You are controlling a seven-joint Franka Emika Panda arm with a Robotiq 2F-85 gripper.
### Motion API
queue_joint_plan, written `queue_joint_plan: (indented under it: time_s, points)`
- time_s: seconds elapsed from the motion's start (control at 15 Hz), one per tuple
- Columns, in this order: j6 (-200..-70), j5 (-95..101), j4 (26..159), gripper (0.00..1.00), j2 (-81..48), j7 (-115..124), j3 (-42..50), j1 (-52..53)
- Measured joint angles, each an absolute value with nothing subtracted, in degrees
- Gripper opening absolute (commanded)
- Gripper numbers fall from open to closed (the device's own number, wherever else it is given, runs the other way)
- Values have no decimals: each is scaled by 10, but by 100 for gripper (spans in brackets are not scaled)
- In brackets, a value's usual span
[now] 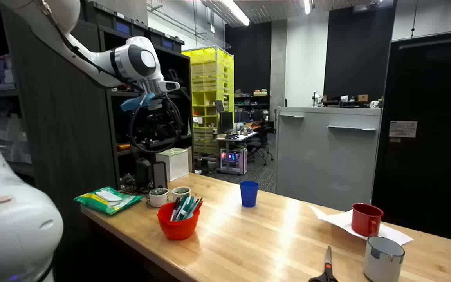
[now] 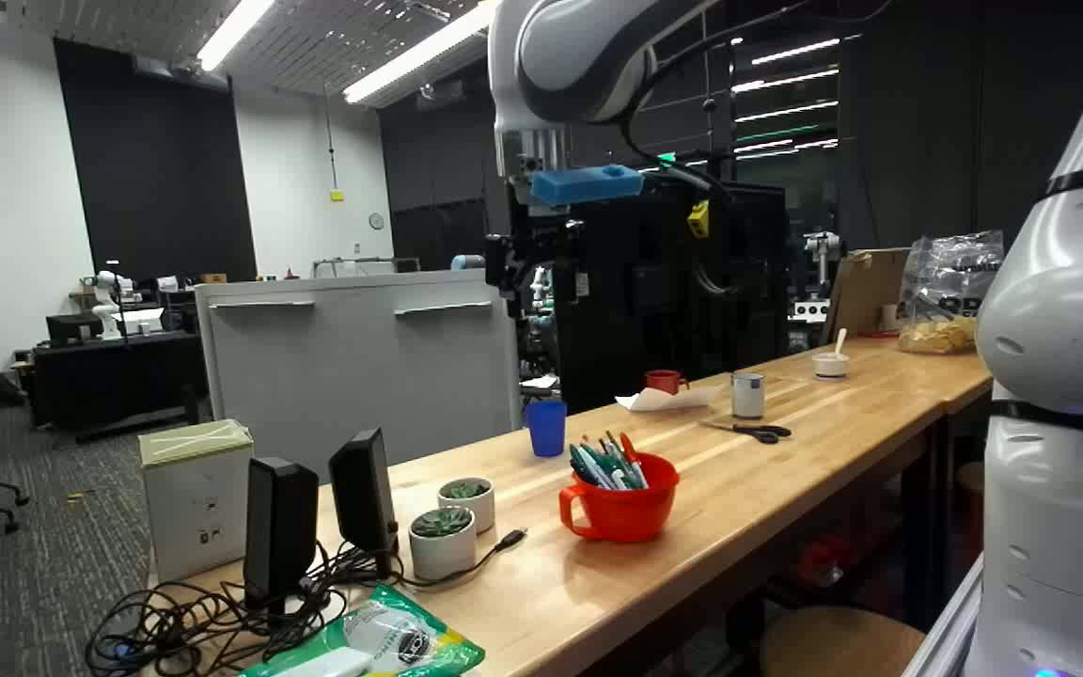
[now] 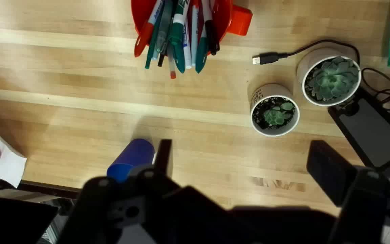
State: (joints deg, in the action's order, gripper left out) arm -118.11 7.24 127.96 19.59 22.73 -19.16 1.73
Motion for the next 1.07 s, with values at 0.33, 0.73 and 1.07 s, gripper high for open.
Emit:
queue_joint_plan:
  time_s: [0.33, 0.73, 1.07]
  points:
    - [-1181, 72, 1279, 100, 196, 227, -192, 18]
    - [-1181, 72, 1279, 100, 196, 227, -192, 18]
    - [-1181, 72, 1287, 100, 196, 232, -174, 26]
